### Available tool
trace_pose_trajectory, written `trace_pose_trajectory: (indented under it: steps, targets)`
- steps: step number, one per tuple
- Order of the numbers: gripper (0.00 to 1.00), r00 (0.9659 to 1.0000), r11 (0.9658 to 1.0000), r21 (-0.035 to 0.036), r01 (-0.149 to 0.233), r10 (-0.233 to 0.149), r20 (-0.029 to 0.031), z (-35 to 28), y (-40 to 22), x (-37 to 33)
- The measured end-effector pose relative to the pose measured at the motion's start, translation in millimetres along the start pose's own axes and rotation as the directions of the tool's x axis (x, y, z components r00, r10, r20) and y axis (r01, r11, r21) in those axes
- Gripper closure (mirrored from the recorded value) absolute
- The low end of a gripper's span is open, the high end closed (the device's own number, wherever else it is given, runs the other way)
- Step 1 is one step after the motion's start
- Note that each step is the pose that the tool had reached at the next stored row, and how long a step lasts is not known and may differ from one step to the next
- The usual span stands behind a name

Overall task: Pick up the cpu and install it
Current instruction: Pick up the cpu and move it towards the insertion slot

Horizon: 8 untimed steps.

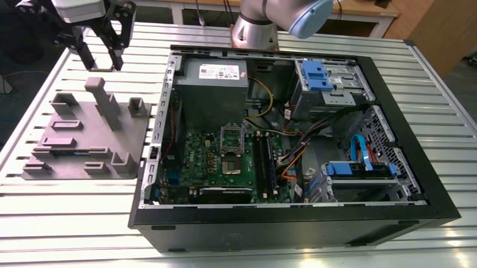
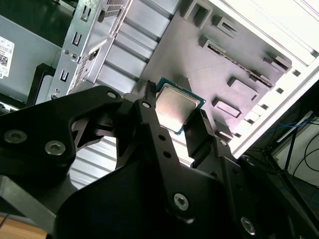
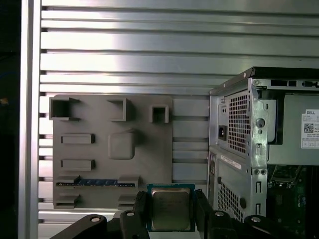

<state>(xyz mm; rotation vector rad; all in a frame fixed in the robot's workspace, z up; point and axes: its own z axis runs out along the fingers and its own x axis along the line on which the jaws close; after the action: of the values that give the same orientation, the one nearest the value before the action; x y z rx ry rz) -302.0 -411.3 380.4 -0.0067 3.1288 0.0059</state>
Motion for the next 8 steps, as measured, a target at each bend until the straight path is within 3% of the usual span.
trace_pose_trajectory:
  steps: [8]
  targets:
    - [0.53,1.0,1.0,0.0001,0.0,0.0,0.0,0.1,0.0,-7.7]
